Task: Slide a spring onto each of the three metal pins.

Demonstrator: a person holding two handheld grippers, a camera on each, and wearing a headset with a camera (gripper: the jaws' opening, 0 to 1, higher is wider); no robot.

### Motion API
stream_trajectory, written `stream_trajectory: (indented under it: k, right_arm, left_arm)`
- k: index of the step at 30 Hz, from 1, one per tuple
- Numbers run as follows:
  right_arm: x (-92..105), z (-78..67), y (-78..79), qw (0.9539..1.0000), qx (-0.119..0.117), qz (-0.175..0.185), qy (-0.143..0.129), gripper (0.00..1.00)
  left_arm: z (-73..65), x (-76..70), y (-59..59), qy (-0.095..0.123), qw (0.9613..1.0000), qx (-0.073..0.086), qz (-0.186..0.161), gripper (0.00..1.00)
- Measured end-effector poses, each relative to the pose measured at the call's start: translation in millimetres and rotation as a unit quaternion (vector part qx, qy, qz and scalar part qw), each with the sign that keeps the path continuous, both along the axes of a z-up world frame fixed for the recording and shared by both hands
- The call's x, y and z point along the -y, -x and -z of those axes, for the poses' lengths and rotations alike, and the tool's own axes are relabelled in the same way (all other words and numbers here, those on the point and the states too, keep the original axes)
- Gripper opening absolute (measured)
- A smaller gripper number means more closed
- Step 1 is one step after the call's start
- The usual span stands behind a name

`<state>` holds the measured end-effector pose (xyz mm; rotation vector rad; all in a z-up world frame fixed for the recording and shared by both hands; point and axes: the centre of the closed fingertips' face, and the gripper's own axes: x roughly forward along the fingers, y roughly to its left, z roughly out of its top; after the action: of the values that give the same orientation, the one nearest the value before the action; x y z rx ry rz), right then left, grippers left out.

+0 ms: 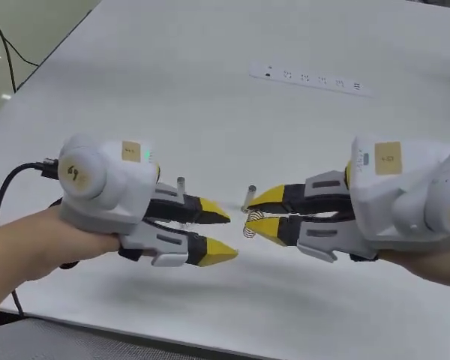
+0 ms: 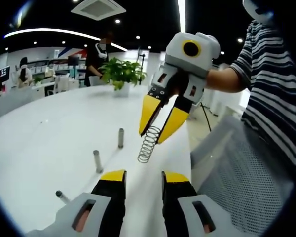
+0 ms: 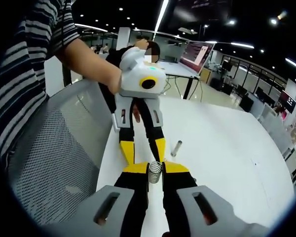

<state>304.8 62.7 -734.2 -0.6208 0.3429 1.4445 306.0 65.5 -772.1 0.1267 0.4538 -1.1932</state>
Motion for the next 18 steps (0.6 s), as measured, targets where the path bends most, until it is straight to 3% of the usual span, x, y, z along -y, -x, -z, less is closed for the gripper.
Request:
stream_trajectory:
  k: [6,11,18]
  right_arm:
    - [0.9,-0.3,-3.8,1.0000,0.002,0.003,0.000,0.06]
    - [0.6,-1.3,-6.0,1.0000,0.007,0.003,-0.002,0.06]
    - [1.4,-1.1,-9.0,0.9999,0.010,0.006,-0.001,0.06]
  left_arm:
    - [-1.6,-15.6,-0.8,0.004,0.9998,-0.010,-0.019,0.26]
    - [-1.5,-29.3,-3.9,-0.001,0.9993,-0.006,-0.037,0.38]
    - [-3.0,-44.5,-2.2,0.006,0.9984,-0.016,-0.054,0.48]
